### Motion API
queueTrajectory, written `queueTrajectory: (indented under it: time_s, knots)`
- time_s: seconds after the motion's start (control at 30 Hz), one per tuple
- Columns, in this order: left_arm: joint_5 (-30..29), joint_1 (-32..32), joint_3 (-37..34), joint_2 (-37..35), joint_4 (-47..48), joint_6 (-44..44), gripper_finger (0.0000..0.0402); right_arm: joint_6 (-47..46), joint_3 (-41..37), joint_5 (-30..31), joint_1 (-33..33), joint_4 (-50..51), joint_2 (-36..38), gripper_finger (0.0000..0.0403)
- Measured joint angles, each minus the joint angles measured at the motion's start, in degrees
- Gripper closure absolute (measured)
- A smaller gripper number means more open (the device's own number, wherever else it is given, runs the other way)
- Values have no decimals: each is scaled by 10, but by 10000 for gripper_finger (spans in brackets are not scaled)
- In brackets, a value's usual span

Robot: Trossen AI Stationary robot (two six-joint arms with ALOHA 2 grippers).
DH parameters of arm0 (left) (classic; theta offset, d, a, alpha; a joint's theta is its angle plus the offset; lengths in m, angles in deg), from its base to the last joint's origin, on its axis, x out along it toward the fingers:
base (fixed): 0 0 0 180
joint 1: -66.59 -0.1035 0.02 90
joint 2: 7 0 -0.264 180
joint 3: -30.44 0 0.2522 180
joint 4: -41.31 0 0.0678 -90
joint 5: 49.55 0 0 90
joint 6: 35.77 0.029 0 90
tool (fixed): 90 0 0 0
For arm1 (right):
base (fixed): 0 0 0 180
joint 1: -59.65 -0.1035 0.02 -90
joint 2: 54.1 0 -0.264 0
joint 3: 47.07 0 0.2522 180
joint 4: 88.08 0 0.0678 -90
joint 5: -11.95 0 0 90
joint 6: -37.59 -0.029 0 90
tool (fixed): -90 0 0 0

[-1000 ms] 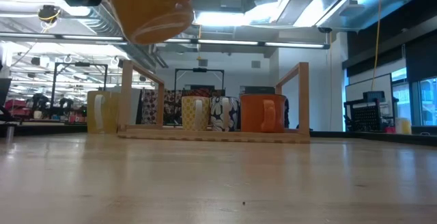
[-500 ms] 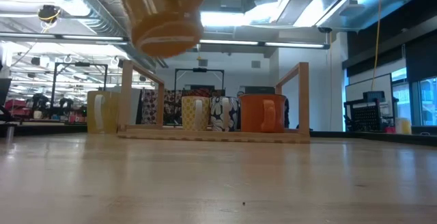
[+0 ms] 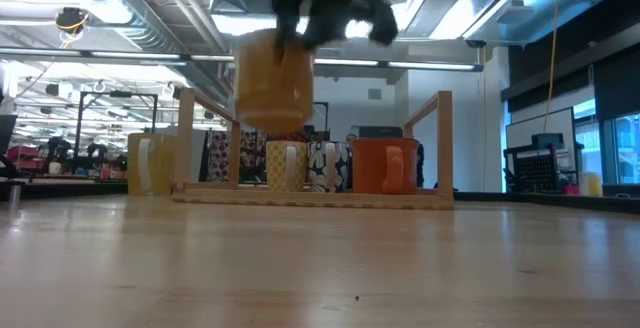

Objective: Place coffee mugs
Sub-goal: Put the yellow mug on the shelf

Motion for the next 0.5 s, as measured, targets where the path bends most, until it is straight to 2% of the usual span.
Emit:
queueTrajectory:
  time_s: [0.33, 0.5]
  knots:
    - [0, 0, 0, -27, 1, 14, 291, -104, 0, 1, 63, 26, -36, 337]
    - [1, 0, 0, -27, 1, 29, 291, -173, 0, 4, 92, 101, -41, 337]
